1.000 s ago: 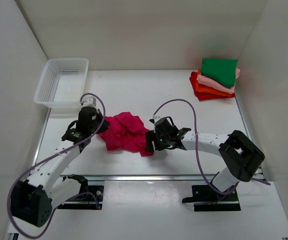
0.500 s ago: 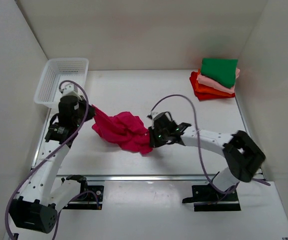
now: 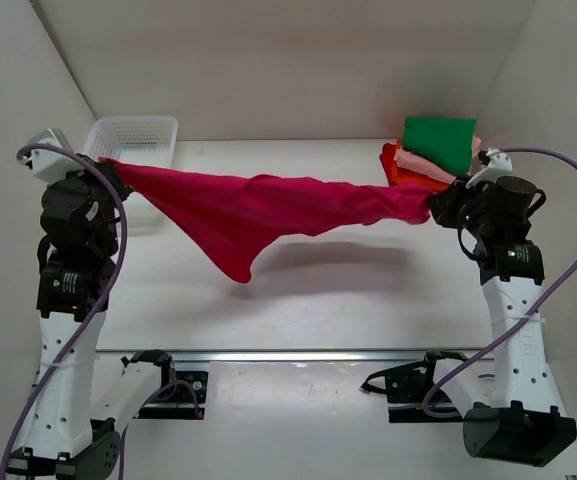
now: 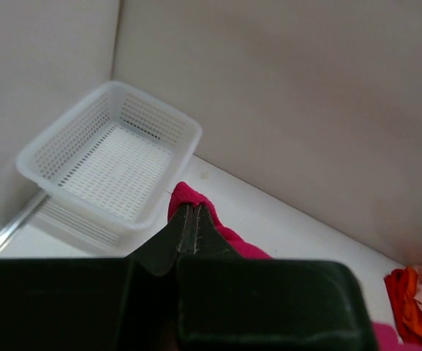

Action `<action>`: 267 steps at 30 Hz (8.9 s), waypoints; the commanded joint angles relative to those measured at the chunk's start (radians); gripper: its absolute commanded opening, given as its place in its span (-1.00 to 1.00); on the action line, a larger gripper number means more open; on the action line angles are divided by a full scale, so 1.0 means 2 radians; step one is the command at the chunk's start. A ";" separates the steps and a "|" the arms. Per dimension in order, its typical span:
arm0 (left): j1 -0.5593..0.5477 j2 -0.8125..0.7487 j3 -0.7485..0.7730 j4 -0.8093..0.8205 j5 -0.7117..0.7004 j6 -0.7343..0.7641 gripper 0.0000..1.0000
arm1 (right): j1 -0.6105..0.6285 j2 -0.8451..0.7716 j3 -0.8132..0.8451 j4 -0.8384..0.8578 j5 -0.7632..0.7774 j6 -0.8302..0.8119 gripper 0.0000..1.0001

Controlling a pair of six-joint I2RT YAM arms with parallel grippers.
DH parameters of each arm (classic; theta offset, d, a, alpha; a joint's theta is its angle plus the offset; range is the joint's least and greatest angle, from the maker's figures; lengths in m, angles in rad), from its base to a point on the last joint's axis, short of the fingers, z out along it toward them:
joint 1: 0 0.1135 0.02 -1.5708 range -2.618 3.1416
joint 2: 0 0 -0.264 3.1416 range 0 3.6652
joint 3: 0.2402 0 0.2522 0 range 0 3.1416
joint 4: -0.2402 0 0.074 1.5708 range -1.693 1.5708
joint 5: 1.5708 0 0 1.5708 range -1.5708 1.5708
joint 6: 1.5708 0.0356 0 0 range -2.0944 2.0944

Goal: Fold and stack the t-shirts
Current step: Flatten out the tshirt

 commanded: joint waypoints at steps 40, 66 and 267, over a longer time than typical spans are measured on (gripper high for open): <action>-0.087 -0.002 -0.419 -0.053 0.163 -0.086 -0.18 | 0.192 0.079 -0.245 0.006 0.094 0.021 0.16; -0.131 0.156 -0.394 0.005 0.069 -0.085 -1.00 | 0.214 0.176 -0.178 0.017 0.131 0.011 -1.00; -0.012 -0.122 -0.389 -0.024 0.313 -0.068 -1.00 | 0.178 0.138 -0.265 0.077 0.114 0.071 0.20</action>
